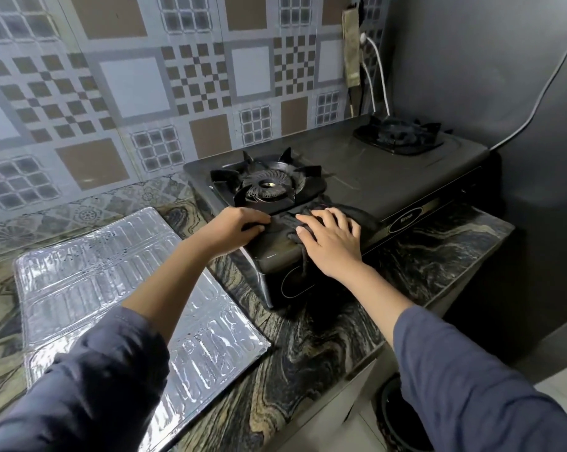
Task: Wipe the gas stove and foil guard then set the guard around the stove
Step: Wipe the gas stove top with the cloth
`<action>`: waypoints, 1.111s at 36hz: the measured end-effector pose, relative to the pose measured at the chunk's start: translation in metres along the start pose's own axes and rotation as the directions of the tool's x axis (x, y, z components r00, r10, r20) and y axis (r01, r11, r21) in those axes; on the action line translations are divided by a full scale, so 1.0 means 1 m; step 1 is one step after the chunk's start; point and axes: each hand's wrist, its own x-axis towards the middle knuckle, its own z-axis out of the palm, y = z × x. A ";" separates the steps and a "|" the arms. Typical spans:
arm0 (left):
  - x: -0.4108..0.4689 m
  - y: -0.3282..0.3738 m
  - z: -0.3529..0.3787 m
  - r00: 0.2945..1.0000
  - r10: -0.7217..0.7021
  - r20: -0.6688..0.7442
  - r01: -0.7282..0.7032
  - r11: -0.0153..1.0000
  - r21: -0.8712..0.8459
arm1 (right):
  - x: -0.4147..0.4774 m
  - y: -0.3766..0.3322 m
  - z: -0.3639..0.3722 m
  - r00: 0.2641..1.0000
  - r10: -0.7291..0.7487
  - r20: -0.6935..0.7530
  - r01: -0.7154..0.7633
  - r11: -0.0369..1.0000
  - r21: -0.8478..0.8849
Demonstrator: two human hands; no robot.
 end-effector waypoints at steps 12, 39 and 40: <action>-0.013 -0.010 -0.001 0.997 0.014 -0.078 -0.013 1.000 0.015 | -0.016 -0.029 0.012 0.998 -0.032 -0.061 0.033 0.999 0.026; -0.024 -0.035 0.008 0.931 -0.248 -0.268 0.180 0.951 -0.251 | -0.031 -0.092 0.042 0.969 -0.101 -0.225 0.094 0.995 -0.042; -0.024 -0.036 0.009 0.927 -0.257 -0.273 0.184 0.946 -0.267 | -0.031 -0.090 0.042 0.962 -0.138 -0.234 0.127 0.990 -0.063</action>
